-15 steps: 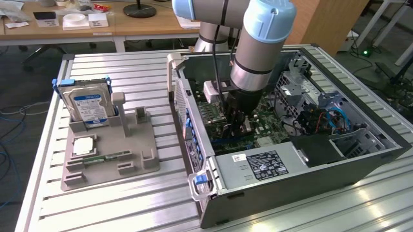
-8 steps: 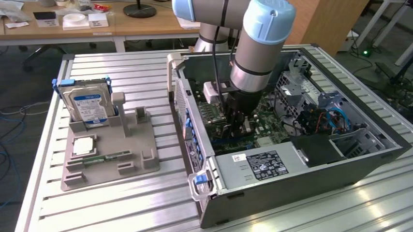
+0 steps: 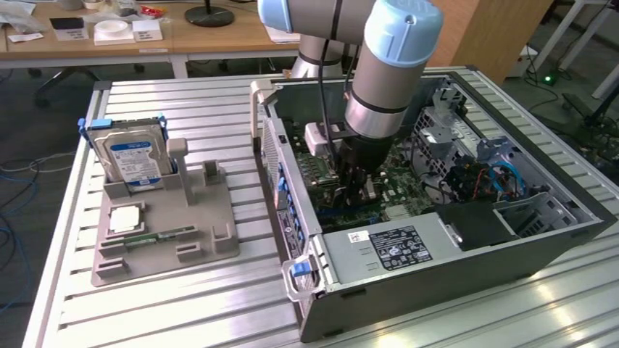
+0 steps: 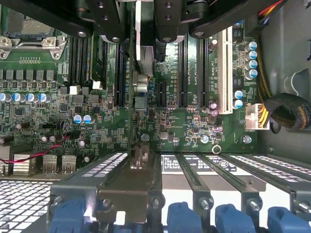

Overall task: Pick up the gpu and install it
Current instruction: 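Insert the gpu into the slot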

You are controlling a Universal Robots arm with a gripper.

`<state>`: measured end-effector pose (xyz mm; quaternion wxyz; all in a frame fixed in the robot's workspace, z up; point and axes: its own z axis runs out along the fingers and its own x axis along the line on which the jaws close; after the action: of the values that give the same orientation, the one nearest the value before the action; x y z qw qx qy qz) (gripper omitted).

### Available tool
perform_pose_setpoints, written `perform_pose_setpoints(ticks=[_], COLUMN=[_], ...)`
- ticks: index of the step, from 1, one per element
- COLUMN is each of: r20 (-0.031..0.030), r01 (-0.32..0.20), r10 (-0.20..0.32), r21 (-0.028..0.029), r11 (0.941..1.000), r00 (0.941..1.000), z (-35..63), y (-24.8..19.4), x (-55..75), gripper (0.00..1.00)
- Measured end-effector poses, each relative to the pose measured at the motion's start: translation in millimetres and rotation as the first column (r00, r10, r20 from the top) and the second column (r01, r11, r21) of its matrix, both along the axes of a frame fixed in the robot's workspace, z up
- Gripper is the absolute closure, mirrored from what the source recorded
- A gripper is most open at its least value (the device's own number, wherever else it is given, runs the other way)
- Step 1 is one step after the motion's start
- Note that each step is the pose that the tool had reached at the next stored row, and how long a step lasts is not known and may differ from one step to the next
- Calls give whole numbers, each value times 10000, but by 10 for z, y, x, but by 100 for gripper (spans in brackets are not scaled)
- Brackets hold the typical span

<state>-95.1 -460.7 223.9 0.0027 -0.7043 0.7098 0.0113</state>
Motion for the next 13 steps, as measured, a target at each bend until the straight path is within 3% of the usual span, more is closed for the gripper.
perform_pose_setpoints(ticks=[13], r20=[0], r01=[-1], r10=[1], r21=[-3], r11=[10000], r00=[10000], z=[-9], y=[0], x=[-9], gripper=[72])
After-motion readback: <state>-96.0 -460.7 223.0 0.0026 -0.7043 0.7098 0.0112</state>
